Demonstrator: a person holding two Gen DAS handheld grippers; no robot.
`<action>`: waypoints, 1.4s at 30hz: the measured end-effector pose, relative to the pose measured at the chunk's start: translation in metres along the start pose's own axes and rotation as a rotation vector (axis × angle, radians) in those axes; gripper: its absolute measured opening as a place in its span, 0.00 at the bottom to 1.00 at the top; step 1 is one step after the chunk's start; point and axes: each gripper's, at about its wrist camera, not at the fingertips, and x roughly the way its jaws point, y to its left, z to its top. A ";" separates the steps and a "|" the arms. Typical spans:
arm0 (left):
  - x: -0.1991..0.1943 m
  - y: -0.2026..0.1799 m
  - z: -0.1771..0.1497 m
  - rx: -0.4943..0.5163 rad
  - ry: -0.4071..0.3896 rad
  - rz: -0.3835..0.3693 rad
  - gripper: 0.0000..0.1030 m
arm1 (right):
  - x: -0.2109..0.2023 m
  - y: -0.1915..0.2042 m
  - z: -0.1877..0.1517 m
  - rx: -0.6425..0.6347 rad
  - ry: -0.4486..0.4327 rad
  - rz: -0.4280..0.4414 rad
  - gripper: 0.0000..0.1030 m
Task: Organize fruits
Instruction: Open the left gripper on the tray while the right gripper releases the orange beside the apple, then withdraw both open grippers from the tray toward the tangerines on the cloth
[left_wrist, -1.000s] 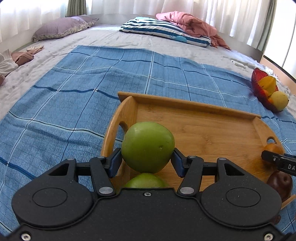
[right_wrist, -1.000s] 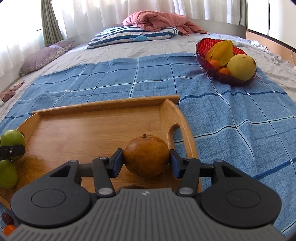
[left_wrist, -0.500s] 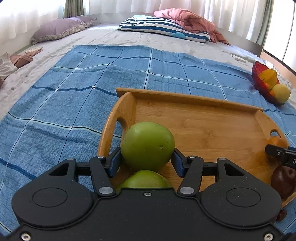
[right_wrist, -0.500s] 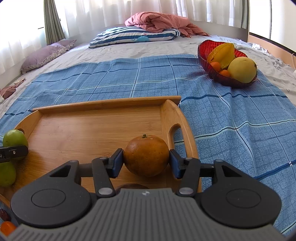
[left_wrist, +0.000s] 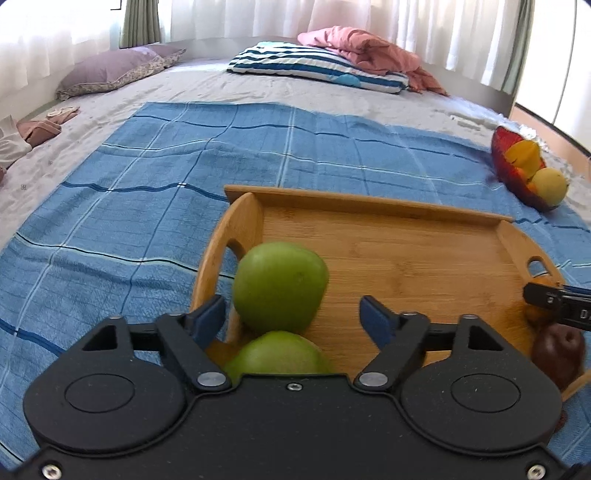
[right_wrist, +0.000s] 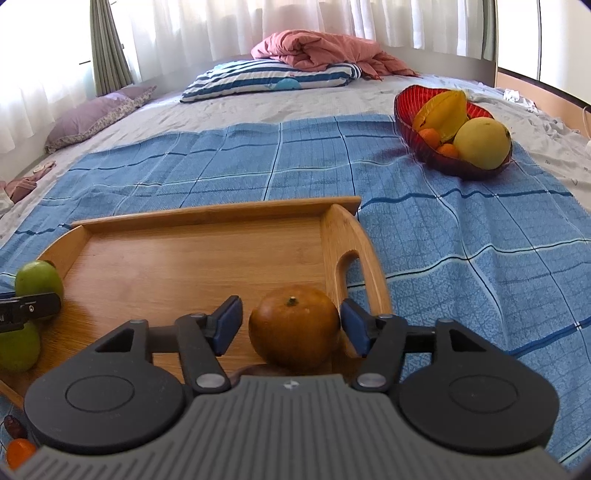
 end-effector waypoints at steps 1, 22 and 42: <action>-0.003 -0.001 -0.001 0.001 -0.007 -0.008 0.84 | -0.002 0.000 0.000 -0.001 -0.005 0.003 0.77; -0.068 -0.006 -0.038 0.086 -0.136 -0.077 1.00 | -0.054 0.001 -0.019 -0.020 -0.146 0.034 0.88; -0.104 -0.009 -0.087 0.095 -0.175 -0.145 1.00 | -0.101 0.019 -0.074 -0.120 -0.327 0.007 0.98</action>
